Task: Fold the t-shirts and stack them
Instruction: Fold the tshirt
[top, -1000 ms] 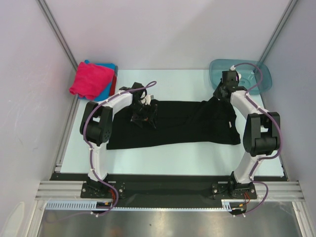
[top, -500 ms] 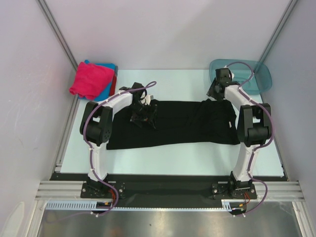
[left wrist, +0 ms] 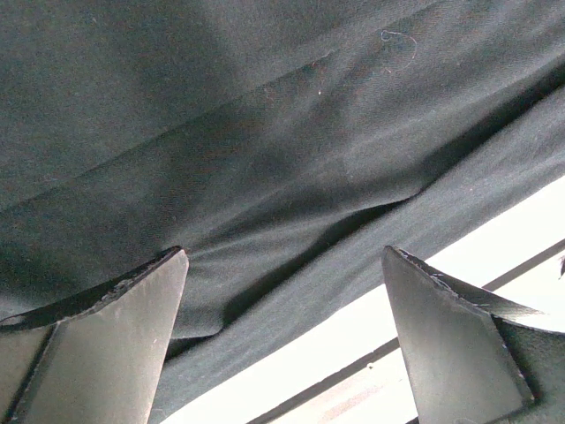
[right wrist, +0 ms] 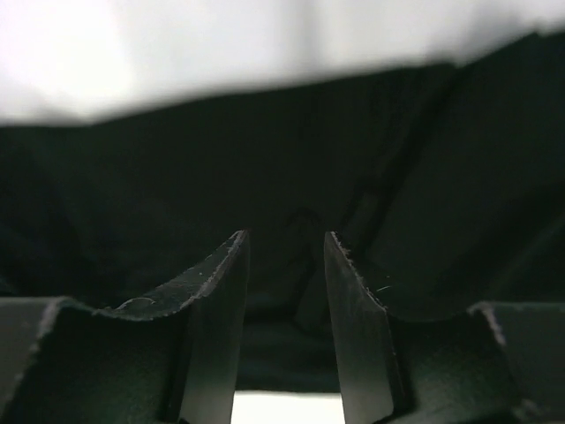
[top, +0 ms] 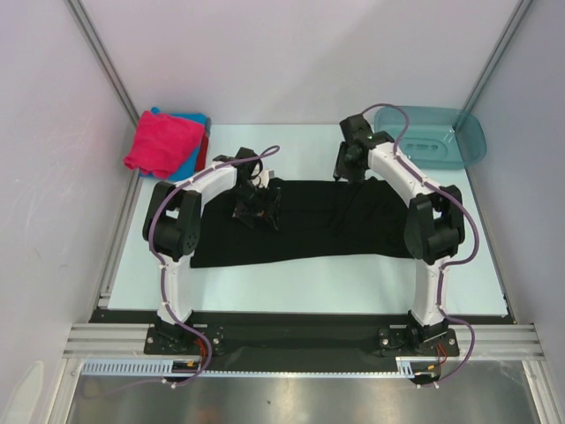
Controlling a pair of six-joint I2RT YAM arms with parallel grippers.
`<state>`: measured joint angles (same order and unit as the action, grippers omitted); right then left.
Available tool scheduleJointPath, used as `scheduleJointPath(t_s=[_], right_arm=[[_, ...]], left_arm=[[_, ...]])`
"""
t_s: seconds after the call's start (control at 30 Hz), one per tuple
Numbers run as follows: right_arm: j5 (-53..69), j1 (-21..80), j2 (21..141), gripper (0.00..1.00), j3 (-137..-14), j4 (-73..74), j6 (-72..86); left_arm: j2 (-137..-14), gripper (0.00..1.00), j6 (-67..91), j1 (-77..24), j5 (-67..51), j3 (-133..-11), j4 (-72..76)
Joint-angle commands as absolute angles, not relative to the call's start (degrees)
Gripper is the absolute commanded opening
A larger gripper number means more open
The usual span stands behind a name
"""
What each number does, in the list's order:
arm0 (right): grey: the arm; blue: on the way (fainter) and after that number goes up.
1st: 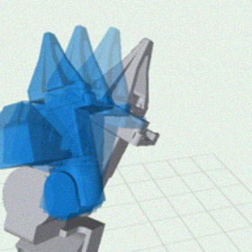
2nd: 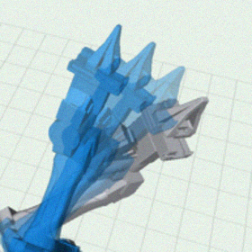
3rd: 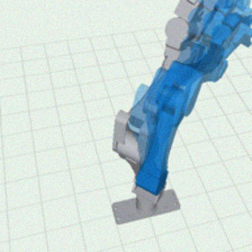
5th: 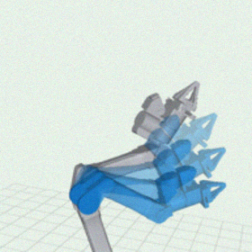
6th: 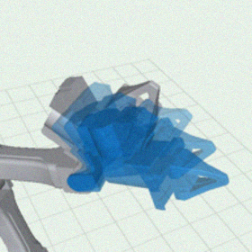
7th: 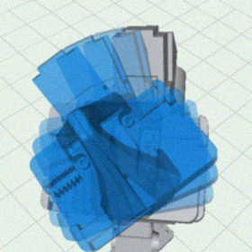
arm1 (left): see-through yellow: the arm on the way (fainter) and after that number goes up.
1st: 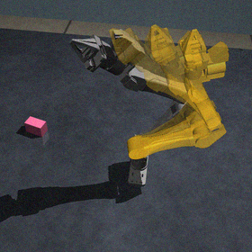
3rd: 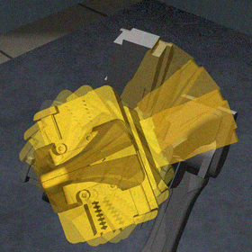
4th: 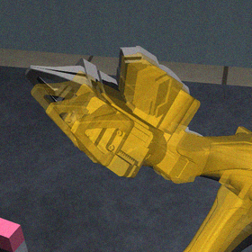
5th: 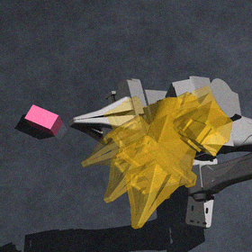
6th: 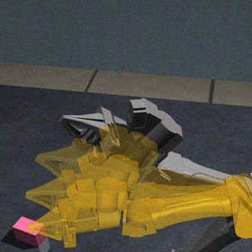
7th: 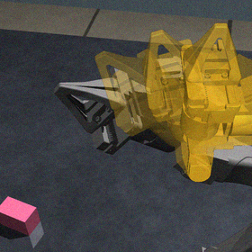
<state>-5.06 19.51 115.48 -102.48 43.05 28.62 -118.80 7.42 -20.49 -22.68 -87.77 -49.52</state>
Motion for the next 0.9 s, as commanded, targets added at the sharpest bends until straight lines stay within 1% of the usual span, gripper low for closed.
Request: scheduleJointPath(t_s=[0.0, 0.13, 0.3, 0.87], right_arm=[[-8.87, 21.09, 115.93, 0.44, -102.66, 53.25, 29.80], [-14.66, 22.94, 116.88, 0.43, -102.65, 56.15, 28.65], [-18.45, 25.57, 119.88, 0.43, -103.36, 59.32, 28.65], [-19.07, 28.74, 125.86, 0.43, -105.03, 59.33, 30.41]], left_arm=[[-117.86, 1.00, 5.80, -20.04, -20.74, -88.86, -50.10], [-118.21, 1.00, 5.80, -20.04, -21.09, -89.12, -50.10], [-117.95, 1.00, 5.80, -20.04, -21.01, -88.86, -50.10], [-118.12, 1.00, 5.80, -20.04, -21.09, -88.86, -50.01]])
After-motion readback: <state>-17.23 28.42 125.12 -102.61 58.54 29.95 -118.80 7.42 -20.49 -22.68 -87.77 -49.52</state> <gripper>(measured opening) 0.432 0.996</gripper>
